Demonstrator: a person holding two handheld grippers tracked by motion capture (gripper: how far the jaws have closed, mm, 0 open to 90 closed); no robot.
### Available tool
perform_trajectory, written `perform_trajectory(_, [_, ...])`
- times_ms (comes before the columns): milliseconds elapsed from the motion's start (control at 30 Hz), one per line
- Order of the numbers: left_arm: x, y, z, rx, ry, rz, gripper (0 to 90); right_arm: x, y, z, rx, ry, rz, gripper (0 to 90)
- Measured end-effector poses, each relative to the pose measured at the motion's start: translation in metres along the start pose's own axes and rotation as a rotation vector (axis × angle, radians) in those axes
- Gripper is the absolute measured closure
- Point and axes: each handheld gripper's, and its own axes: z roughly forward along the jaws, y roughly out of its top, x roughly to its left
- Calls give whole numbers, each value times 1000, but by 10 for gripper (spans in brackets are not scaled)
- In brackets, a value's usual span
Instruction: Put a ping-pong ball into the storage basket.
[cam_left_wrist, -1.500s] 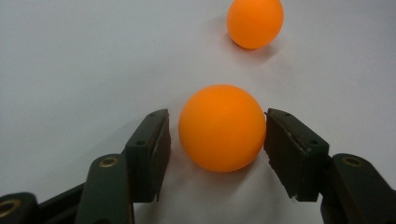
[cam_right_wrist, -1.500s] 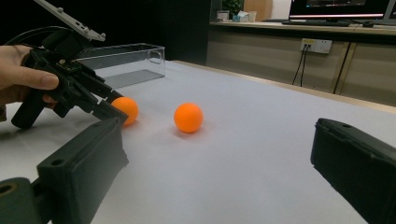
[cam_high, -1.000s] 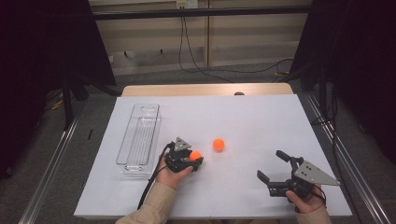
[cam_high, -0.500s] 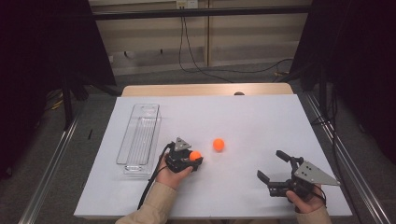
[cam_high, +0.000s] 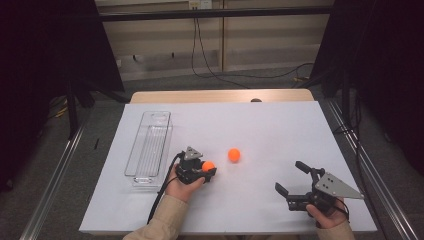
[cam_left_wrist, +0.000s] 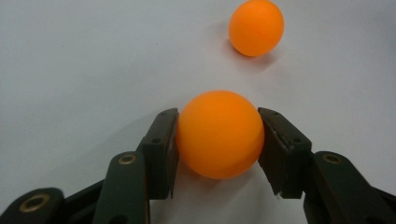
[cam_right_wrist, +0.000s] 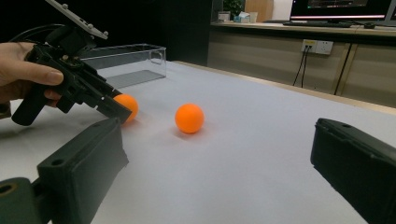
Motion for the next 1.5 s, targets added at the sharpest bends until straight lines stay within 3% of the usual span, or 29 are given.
perform_trajectory(433, [3, 4, -7, -9, -11, -31, 509, 0, 0, 0, 0, 0, 2, 23])
perform_trajectory(1500, [4, 15, -23, 10, -24, -40, 509, -1, 0, 0, -6, -7, 7, 23])
